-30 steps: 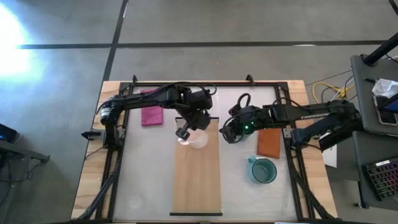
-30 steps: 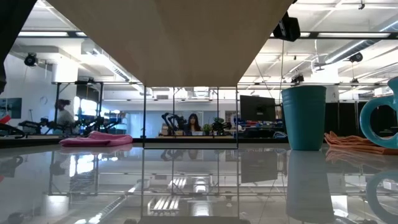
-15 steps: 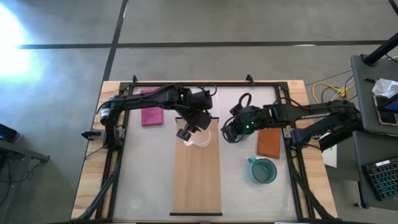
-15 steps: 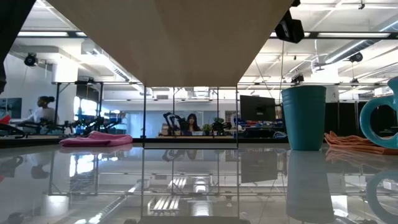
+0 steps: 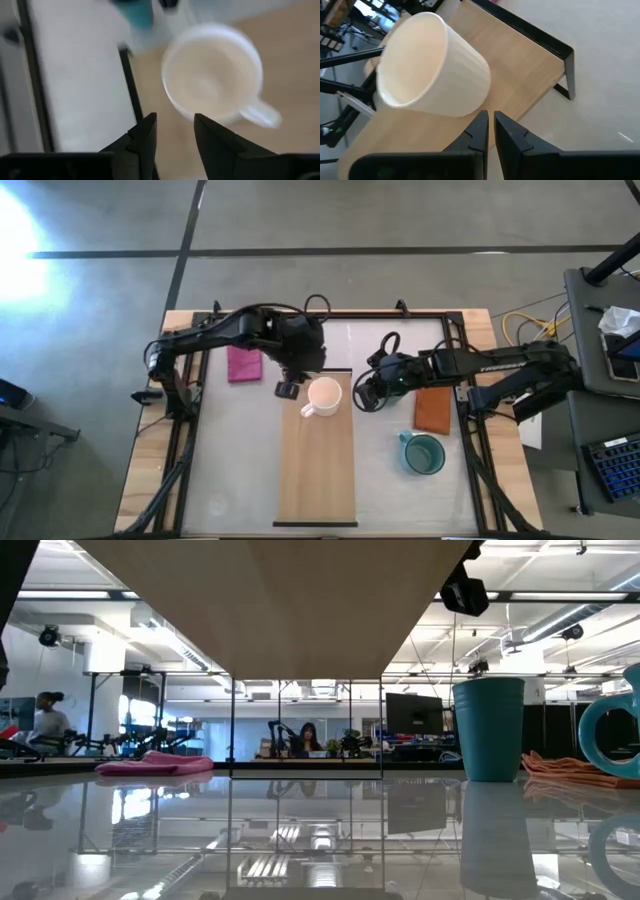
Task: Stack small to large cups/mugs on shelf
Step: Put the white mug on the shelf
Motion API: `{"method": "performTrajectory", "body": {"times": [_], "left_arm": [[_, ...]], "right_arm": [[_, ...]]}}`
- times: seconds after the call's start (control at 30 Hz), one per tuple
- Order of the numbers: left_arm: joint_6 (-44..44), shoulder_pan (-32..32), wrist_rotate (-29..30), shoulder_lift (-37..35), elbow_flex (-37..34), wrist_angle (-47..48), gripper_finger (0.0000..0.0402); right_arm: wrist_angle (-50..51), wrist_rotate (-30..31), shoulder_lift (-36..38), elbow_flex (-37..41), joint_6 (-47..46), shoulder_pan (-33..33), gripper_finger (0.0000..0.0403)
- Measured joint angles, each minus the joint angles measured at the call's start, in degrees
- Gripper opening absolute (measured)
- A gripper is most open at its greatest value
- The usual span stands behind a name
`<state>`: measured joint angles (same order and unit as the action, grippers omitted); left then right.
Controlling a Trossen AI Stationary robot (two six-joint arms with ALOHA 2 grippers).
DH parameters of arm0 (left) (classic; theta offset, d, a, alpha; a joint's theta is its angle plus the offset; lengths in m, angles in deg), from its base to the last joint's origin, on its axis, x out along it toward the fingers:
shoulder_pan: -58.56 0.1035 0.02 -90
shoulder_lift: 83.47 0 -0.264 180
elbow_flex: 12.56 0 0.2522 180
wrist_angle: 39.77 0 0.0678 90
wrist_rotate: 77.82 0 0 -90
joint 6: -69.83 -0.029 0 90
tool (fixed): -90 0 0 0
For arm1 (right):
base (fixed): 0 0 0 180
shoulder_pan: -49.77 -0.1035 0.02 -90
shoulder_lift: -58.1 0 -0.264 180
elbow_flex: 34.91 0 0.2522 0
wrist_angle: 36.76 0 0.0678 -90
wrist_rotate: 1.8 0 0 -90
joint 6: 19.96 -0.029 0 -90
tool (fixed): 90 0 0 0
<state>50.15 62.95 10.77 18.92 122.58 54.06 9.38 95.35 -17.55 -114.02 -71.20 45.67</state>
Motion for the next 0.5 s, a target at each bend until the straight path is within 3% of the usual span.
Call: {"method": "performTrajectory", "body": {"times": [0.3, 0.5], "left_arm": [[10.92, -0.13, -2.65, -7.9, -11.4, 0.45, 0.0116], [21.54, -2.71, -2.87, -15.4, -23.13, -8.55, 0.0116]], "right_arm": [[-1.65, 3.15, -1.84, 0.0, 1.73, 1.49, 0.0022], [-1.77, 5.08, -2.08, 0.0, 3.95, 4.42, 0.0022]]}}
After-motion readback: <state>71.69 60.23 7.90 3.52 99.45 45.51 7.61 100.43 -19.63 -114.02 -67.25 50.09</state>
